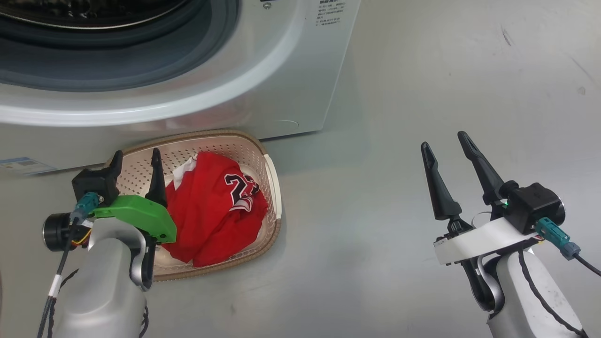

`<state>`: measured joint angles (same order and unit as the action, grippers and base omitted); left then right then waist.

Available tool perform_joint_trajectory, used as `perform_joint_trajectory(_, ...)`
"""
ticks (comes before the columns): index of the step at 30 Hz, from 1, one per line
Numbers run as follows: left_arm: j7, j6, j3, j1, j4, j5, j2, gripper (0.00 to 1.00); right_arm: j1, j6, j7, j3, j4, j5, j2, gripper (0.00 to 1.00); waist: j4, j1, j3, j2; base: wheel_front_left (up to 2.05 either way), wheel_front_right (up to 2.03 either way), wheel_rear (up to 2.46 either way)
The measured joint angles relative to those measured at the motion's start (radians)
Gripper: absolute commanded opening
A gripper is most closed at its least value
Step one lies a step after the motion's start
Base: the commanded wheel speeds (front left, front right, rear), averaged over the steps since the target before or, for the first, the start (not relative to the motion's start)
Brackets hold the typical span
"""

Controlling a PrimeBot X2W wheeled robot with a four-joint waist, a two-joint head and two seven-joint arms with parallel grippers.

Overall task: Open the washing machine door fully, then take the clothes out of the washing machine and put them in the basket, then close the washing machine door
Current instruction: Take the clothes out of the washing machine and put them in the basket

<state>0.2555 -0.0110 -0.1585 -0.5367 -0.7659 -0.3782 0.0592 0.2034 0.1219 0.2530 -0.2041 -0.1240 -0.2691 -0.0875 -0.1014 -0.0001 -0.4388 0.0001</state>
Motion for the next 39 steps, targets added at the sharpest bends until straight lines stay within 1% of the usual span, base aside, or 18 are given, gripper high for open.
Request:
perform_joint_trajectory(7,0.001,0.000,-0.011,0.054,0.091,0.045,-0.002,1.00,-0.025,0.000,0.000,0.009,-0.015,0.008,-0.003,1.00,0.035,0.0000,0.073,0.0000,0.00,0.00,0.00)
perform_joint_trajectory(13,0.001,-0.003,-0.008,0.115,0.222,0.071,-0.001,1.00,-0.063,0.000,0.000,0.019,-0.033,0.011,-0.003,1.00,0.055,0.0001,0.148,0.0000,0.00,0.00,0.00)
perform_joint_trajectory(21,0.001,-0.020,-0.008,0.228,0.344,0.099,-0.001,1.00,-0.114,-0.002,0.000,0.031,-0.046,0.017,-0.003,1.00,0.080,0.0001,0.251,0.0000,0.00,0.00,0.00)
perform_joint_trajectory(24,0.001,-0.027,-0.013,0.272,0.377,0.112,-0.001,1.00,-0.137,-0.011,0.000,0.034,-0.049,0.017,-0.003,1.00,0.088,0.0001,0.287,0.0000,0.00,0.00,0.00)
perform_joint_trajectory(26,0.001,-0.030,-0.016,0.302,0.401,0.115,-0.001,1.00,-0.154,-0.012,0.000,0.034,-0.049,0.018,-0.002,1.00,0.094,0.0001,0.309,0.0000,0.00,0.00,0.00)
perform_joint_trajectory(28,0.001,-0.037,-0.016,0.346,0.436,0.115,-0.001,1.00,-0.175,-0.021,0.000,0.034,-0.049,0.018,0.001,1.00,0.100,0.0000,0.337,0.0000,0.00,0.00,0.00)
perform_joint_trajectory(30,0.001,-0.038,-0.015,0.377,0.457,0.115,-0.001,1.00,-0.183,-0.021,0.000,0.033,-0.049,0.018,0.003,1.00,0.103,0.0001,0.353,0.0000,0.00,0.00,0.00)
perform_joint_trajectory(36,0.001,-0.045,-0.026,0.448,0.507,0.115,-0.001,1.00,-0.219,-0.037,0.000,0.034,-0.046,0.018,0.008,1.00,0.109,0.0000,0.387,0.0000,0.00,0.00,0.00)
perform_joint_trajectory(39,0.001,-0.045,-0.033,0.477,0.529,0.114,-0.001,1.00,-0.234,-0.038,0.000,0.034,-0.045,0.018,0.008,1.00,0.111,0.0000,0.400,0.0000,0.00,0.00,0.00)
